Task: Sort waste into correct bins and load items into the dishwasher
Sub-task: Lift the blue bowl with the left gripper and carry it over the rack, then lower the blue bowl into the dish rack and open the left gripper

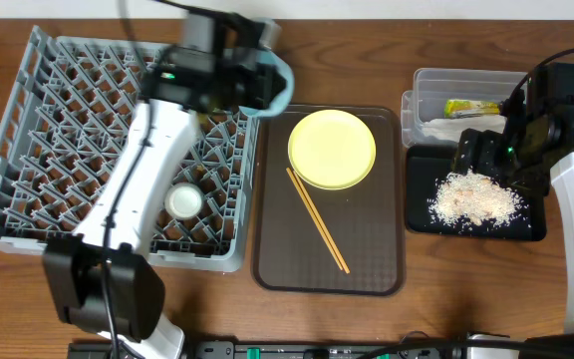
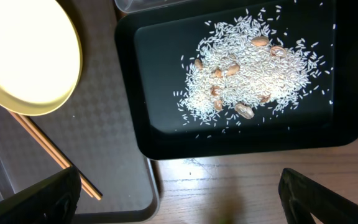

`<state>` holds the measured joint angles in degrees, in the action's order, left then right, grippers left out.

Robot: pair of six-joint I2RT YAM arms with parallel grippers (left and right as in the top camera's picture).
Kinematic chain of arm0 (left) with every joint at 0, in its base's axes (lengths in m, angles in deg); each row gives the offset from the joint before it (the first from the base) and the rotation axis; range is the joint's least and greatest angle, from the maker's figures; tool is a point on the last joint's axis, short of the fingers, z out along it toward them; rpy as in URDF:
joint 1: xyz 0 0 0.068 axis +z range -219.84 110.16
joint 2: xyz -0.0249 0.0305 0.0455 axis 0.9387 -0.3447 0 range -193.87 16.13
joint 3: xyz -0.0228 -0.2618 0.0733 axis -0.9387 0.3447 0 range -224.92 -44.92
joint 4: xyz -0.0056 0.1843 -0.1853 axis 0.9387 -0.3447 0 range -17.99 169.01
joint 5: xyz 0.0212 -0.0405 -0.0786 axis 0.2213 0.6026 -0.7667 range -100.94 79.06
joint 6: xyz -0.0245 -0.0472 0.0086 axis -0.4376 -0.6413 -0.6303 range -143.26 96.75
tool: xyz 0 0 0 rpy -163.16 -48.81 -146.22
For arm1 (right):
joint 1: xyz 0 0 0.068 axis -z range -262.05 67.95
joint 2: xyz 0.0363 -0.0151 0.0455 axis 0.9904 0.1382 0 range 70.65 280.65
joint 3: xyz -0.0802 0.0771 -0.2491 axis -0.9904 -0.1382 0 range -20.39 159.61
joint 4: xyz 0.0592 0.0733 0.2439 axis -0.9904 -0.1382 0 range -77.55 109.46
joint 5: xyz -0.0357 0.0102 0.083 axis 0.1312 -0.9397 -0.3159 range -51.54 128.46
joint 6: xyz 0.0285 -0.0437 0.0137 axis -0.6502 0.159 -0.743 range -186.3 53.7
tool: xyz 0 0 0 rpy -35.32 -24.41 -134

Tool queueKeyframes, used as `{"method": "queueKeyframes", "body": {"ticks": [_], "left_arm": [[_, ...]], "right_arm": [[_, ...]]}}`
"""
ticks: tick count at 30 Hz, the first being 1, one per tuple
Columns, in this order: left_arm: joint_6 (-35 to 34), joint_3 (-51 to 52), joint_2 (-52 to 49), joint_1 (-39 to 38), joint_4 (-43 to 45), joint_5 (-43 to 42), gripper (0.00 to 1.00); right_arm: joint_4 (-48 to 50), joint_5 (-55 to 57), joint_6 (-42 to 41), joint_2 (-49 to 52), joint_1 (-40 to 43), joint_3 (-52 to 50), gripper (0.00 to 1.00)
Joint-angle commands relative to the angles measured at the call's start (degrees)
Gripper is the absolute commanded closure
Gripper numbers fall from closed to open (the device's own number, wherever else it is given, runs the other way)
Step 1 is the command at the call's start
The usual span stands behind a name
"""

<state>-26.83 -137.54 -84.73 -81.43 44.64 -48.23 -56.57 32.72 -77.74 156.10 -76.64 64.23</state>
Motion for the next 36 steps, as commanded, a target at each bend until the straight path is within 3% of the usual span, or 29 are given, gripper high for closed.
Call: {"method": "queueKeyframes", "body": {"ticks": [1, 10, 20, 36], "left_arm": [[-3.9, -1.0, -1.1, 5.1, 1.3, -14.7, 0.92], [-12.9, -1.0, -6.7, 14.2, 7.5, -28.3, 0.92], [-25.9, -1.0, -14.3, 19.8, 15.6, -33.4, 0.92], [-26.9, -1.0, -18.0, 26.3, 15.4, -33.0, 0.93]], "right_arm": [[-0.1, 0.4, 0.8, -0.2, 0.2, 0.0, 0.01], [-0.1, 0.4, 0.8, -0.2, 0.2, 0.0, 0.01], [-0.1, 0.4, 0.8, -0.2, 0.2, 0.0, 0.01], [-0.4, 0.4, 0.8, -0.2, 0.2, 0.0, 0.01]]}}
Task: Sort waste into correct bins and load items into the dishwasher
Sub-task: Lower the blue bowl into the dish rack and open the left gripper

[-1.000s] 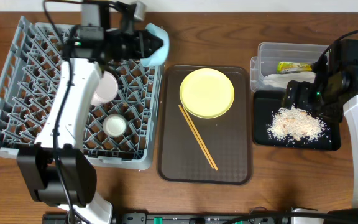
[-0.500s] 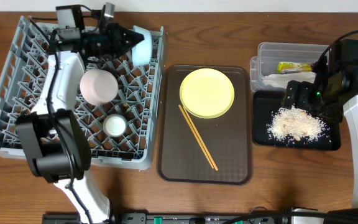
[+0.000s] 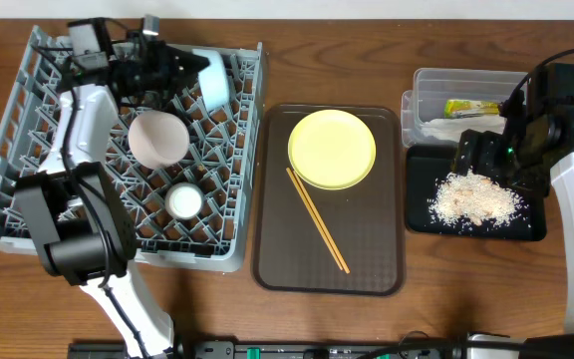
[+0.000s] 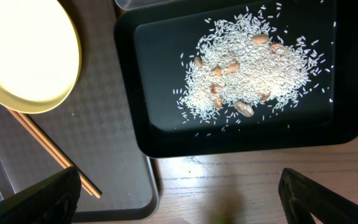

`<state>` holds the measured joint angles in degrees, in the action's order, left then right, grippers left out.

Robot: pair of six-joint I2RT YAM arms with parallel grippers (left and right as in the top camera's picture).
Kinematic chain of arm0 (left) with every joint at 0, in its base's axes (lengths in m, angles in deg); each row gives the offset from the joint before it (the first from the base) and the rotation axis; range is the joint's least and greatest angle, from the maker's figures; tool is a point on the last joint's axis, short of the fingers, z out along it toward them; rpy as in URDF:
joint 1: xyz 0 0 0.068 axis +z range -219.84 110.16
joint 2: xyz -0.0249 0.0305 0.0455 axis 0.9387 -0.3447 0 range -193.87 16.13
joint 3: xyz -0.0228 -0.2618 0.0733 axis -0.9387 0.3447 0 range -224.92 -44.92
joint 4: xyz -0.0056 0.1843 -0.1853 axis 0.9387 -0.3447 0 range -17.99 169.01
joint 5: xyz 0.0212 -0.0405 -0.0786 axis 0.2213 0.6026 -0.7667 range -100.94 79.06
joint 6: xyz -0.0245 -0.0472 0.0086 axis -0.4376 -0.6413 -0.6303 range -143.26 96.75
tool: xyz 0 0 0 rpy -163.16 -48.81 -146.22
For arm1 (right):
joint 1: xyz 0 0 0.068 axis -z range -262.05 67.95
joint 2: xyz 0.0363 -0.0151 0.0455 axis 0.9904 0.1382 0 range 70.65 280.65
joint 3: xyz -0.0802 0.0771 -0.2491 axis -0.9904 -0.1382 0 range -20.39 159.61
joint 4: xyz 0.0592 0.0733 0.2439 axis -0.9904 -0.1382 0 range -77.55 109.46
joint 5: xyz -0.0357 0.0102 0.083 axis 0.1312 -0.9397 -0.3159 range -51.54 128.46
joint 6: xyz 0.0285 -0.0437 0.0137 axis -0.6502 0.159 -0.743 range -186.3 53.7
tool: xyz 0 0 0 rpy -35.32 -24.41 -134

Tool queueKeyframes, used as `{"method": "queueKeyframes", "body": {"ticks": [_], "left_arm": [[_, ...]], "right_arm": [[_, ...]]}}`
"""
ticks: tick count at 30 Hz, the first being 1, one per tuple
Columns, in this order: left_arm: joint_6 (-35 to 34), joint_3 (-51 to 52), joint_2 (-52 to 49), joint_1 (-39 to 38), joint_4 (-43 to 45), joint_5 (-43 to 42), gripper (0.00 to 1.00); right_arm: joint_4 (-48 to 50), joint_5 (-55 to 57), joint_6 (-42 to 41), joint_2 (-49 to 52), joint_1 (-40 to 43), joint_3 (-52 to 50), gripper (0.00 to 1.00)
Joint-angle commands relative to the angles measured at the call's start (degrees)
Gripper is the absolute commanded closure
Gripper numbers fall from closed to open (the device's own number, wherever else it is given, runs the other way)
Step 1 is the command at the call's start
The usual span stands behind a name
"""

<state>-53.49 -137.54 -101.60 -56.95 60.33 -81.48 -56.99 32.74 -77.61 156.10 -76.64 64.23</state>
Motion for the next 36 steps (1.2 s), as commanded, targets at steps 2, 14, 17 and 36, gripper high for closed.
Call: {"method": "queueKeyframes", "body": {"ticks": [2, 14, 17, 36], "left_arm": [[0.0, -1.0, -1.1, 2.7, -1.0, 1.5, 0.92], [4.9, -0.8, -1.1, 7.0, -6.6, 4.2, 0.40], [4.9, -0.8, -1.1, 7.8, -6.5, 4.2, 0.24], [10.9, -0.9, 13.3, 6.3, -18.1, 21.6, 0.15]], "right_arm": [[0.0, 0.3, 0.7, -0.2, 0.2, 0.0, 0.01], [0.0, 0.3, 0.7, -0.2, 0.2, 0.0, 0.01], [0.0, 0.3, 0.7, -0.2, 0.2, 0.0, 0.01], [0.1, 0.3, 0.7, -0.2, 0.2, 0.0, 0.01]]}}
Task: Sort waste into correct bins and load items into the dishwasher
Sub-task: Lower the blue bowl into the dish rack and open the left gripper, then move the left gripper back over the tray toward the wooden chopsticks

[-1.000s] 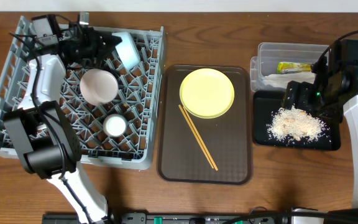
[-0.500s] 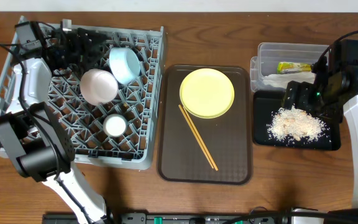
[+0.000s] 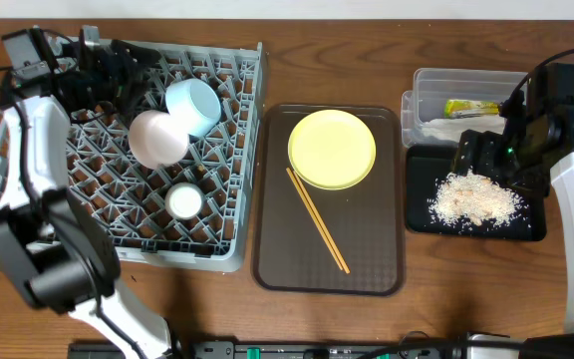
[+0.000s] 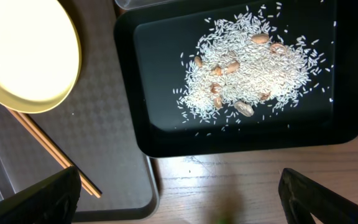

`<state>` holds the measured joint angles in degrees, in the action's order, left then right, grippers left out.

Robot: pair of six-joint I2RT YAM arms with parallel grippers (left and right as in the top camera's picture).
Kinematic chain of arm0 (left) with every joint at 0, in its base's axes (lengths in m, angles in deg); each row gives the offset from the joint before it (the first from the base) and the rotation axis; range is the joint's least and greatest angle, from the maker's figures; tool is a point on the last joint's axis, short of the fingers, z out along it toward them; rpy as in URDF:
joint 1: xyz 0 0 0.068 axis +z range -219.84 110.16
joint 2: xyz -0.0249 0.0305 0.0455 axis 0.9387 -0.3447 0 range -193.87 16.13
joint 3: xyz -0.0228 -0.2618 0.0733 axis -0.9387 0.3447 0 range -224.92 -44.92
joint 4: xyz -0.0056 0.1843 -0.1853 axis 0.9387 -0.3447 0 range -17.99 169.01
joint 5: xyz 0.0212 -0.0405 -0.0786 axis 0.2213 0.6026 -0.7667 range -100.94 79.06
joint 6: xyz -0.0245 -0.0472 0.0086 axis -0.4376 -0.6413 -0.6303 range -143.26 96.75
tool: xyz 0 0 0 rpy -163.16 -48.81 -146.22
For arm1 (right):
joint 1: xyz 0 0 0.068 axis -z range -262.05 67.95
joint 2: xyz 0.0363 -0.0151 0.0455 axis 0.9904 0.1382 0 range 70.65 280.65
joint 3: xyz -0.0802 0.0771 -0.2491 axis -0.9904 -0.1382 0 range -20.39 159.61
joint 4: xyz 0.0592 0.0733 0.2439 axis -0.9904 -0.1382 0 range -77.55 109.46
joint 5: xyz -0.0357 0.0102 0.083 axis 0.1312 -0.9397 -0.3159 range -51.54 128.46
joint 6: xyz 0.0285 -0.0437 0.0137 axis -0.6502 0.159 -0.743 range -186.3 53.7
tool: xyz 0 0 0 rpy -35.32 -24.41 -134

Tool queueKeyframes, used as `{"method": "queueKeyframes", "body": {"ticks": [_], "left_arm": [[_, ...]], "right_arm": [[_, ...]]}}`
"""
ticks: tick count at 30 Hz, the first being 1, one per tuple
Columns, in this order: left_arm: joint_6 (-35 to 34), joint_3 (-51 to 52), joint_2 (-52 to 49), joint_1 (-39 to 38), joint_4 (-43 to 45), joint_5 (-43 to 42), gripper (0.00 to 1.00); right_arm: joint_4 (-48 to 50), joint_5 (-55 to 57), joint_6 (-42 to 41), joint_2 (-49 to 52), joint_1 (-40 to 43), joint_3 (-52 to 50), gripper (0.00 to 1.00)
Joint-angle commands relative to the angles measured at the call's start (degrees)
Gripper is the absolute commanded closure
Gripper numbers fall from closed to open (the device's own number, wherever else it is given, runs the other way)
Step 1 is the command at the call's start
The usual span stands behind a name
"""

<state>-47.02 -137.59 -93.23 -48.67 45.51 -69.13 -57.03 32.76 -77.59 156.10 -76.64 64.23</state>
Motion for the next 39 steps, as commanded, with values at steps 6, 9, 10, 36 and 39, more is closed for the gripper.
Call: {"method": "queueKeyframes", "body": {"ticks": [6, 9, 10, 36, 39], "left_arm": [[4.5, -0.8, 13.3, -10.5, -19.8, 26.8, 0.14], [4.5, -0.8, 16.7, -17.4, -25.4, 37.8, 0.14], [4.5, -0.8, 17.4, -19.4, -26.5, 40.6, 0.14], [-19.0, 21.6, 18.4, -53.1, -20.0, 48.9, 0.15], [-22.7, 25.0, 18.3, -56.7, -15.9, 54.9, 0.15]], "right_arm": [[0.5, 0.3, 0.7, -0.2, 0.2, 0.0, 0.01], [0.6, 0.3, 0.7, -0.2, 0.2, 0.0, 0.01], [0.6, 0.3, 0.7, -0.2, 0.2, 0.0, 0.01], [0.4, 0.3, 1.1, -0.2, 0.2, 0.0, 0.01], [0.4, 0.3, 1.1, -0.2, 0.2, 0.0, 0.01]]}}
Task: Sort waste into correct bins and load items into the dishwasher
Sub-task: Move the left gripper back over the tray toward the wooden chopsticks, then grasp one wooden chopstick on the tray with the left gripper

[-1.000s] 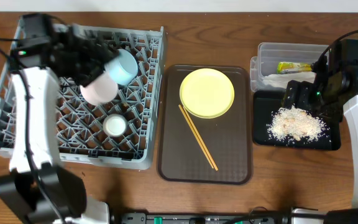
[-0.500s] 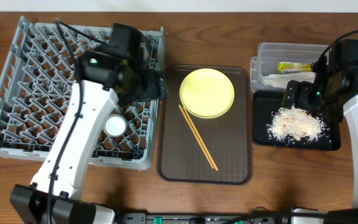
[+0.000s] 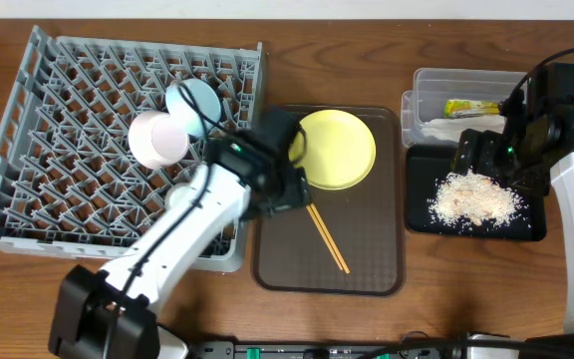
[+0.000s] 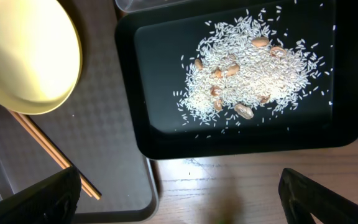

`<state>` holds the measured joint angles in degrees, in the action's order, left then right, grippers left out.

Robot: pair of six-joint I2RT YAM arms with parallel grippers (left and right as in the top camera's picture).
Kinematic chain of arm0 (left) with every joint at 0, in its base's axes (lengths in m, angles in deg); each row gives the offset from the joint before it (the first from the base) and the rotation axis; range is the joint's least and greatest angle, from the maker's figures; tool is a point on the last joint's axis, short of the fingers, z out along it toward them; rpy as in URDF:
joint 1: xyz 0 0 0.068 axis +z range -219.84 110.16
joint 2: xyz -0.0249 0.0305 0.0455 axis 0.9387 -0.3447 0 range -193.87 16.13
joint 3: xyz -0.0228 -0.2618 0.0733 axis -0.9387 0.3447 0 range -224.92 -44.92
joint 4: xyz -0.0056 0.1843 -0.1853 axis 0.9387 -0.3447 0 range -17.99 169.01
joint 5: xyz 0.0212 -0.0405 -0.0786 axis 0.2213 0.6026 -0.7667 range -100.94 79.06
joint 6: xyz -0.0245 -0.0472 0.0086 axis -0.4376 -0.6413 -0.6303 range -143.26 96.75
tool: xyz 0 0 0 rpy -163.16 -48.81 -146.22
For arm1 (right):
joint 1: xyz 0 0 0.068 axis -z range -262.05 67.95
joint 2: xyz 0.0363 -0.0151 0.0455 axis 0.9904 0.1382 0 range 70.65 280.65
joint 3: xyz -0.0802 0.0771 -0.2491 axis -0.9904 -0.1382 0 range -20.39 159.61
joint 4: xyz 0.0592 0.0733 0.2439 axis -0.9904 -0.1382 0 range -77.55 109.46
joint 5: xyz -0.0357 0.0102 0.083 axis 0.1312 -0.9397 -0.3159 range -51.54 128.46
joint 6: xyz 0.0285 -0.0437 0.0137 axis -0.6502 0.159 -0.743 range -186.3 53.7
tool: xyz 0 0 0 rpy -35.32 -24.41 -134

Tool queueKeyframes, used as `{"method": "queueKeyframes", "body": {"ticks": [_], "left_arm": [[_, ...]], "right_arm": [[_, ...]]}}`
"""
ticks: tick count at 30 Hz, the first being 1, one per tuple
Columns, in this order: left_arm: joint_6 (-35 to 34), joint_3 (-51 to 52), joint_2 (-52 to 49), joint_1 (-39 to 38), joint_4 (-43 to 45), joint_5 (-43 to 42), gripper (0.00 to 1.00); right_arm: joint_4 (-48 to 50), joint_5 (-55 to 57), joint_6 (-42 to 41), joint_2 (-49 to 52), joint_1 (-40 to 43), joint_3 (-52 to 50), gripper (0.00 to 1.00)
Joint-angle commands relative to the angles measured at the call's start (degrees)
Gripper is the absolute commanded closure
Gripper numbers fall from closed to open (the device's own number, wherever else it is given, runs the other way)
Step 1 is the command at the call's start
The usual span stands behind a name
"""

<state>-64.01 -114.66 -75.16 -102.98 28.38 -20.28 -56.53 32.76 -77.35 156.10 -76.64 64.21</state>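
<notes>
A grey dish rack (image 3: 38, 150) holds a light blue cup (image 3: 193, 103), a pale cup (image 3: 158, 140) lying on its side and a small white cup (image 3: 179, 195) partly under my left arm. My left gripper (image 3: 289, 187) hovers over the left side of the brown tray (image 3: 367, 259), at the near end of the chopsticks (image 3: 325, 234); its jaws are too dark to read. The yellow plate (image 3: 334, 148) (image 4: 23, 56) sits at the tray's far end. My right gripper (image 4: 179, 199) stands open over bare wood beside the black tray (image 4: 148, 149) of rice (image 4: 247, 68).
A clear bin (image 3: 436, 85) holding a yellow wrapper (image 3: 469, 108) stands behind the black tray (image 3: 417, 214). The chopsticks (image 4: 48, 149) and the brown tray's corner (image 4: 110, 155) show at the left of the right wrist view.
My left arm has moved from the rack's far left corner to the left side of the brown tray, by the chopsticks. The cups and the right arm are unchanged.
My left gripper first held the light blue cup above the rack's far right corner. Then the cup was at the back of the rack by the gripper. Later it lay in the rack beside the pale cup, with the gripper far left. Now the gripper is over the tray.
</notes>
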Motion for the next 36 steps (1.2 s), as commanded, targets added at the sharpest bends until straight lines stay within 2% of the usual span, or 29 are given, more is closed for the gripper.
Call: {"method": "queueKeyframes", "body": {"ticks": [1, 4, 12, 18, 36], "left_arm": [[-6.9, 2.8, 0.0, -3.4, 1.7, 7.6, 0.15], [-8.3, 4.0, -1.1, -6.3, 4.1, 10.0, 0.15], [-8.3, 4.3, -6.2, -10.3, 9.4, 10.1, 0.15], [-11.0, 4.3, -10.3, -10.6, 9.7, 10.0, 0.15], [-11.0, 4.6, -16.2, -10.7, 10.7, 9.8, 0.15]], "right_arm": [[-0.1, 0.3, 0.8, -0.2, 0.2, 0.0, 0.01], [-0.1, 0.3, 0.9, -0.2, 0.2, 0.0, 0.01], [-0.2, 0.3, 0.9, -0.2, 0.2, 0.0, 0.01], [-0.2, 0.3, 0.9, -0.2, 0.2, 0.0, 0.01], [-0.3, 0.3, 0.9, -0.2, 0.2, 0.0, 0.01]]}}
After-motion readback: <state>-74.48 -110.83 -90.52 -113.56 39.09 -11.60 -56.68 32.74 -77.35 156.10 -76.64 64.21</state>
